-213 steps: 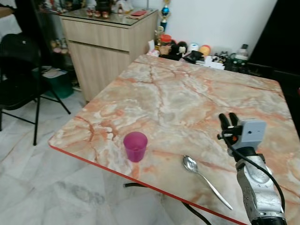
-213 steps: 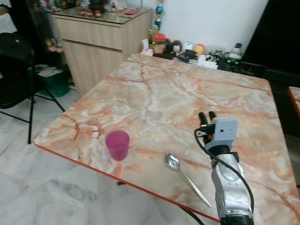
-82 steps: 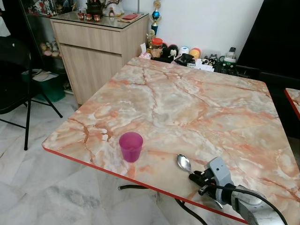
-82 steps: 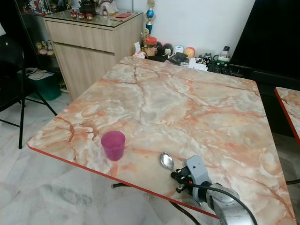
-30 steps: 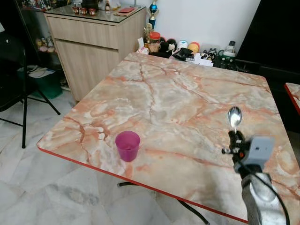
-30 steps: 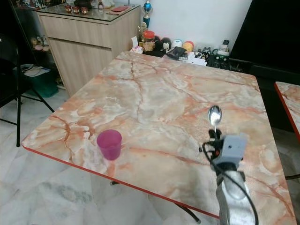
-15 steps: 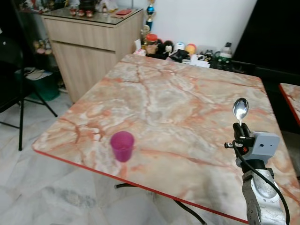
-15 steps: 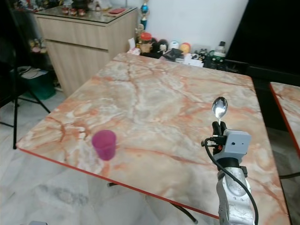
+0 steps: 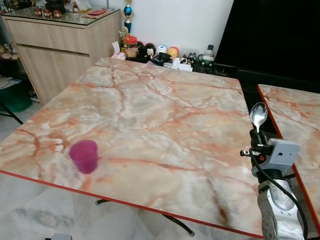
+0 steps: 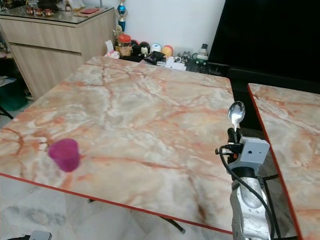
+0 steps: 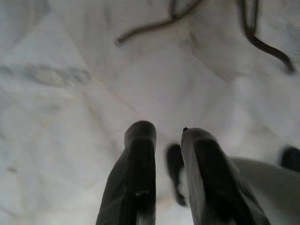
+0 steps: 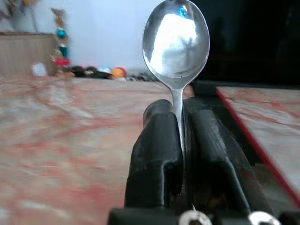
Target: Setting the table
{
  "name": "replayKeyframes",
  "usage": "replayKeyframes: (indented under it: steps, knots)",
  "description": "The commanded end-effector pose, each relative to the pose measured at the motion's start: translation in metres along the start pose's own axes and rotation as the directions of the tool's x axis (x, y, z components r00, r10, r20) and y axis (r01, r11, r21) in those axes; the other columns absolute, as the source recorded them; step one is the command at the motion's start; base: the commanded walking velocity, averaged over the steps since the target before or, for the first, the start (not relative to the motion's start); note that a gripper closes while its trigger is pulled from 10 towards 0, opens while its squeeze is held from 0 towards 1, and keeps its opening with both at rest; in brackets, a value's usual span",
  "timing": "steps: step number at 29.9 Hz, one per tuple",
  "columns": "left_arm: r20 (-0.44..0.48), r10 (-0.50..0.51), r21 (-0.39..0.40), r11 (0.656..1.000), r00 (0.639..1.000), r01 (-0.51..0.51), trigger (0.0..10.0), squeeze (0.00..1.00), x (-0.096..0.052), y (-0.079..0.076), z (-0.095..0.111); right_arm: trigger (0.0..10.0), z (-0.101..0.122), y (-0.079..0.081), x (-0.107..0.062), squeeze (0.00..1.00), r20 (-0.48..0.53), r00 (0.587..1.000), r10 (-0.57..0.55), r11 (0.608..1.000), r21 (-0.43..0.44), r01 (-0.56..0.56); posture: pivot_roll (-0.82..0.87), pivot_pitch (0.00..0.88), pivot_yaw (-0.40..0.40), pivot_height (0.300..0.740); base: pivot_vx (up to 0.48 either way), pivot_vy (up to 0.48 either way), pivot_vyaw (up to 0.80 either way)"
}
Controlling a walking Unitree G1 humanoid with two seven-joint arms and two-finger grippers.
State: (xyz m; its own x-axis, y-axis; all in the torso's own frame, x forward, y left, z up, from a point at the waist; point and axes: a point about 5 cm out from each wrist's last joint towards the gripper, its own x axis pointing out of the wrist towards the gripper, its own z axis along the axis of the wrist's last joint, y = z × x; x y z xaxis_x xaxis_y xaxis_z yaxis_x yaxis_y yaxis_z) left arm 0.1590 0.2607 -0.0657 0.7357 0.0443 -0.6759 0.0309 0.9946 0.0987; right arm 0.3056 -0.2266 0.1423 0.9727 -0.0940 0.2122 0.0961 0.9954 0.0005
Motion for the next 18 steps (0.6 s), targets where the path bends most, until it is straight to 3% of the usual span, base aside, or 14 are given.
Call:
replayKeyframes:
  steps: [1,7,14,18]
  knots:
    - [-0.035,-0.003,0.009,1.0,0.999,0.003,10.0,0.0,-0.003,0.0007,-0.0076,10.0,0.0074,-0.0022,0.003,0.0,0.033,0.999,-0.008,1.0,-0.004,0.008,0.08,0.066,-0.047,0.74,0.0,-0.48,0.0]
    - [-0.033,0.002,0.007,1.0,0.999,-0.002,10.0,0.0,-0.0026,0.001,-0.0069,10.0,0.0087,-0.0024,0.0054,0.0,0.031,0.999,-0.015,1.0,0.007,0.015,0.08,0.068,-0.047,0.74,0.0,-0.48,0.0]
    - [-0.031,0.004,0.004,1.0,1.0,-0.004,10.0,0.0,-0.0024,0.0008,-0.0066,10.0,0.0113,-0.002,0.006,0.0,0.047,0.999,-0.014,1.0,0.013,0.013,0.08,0.068,-0.046,0.74,0.0,-0.48,-0.73]
    - [-0.032,0.001,0.005,1.0,0.999,0.0,10.0,0.0,-0.0021,0.0,-0.0066,10.0,0.0145,-0.0021,0.0068,0.0,0.062,0.998,-0.014,1.0,0.008,0.014,0.07,0.068,-0.046,0.74,0.0,-0.48,0.0]
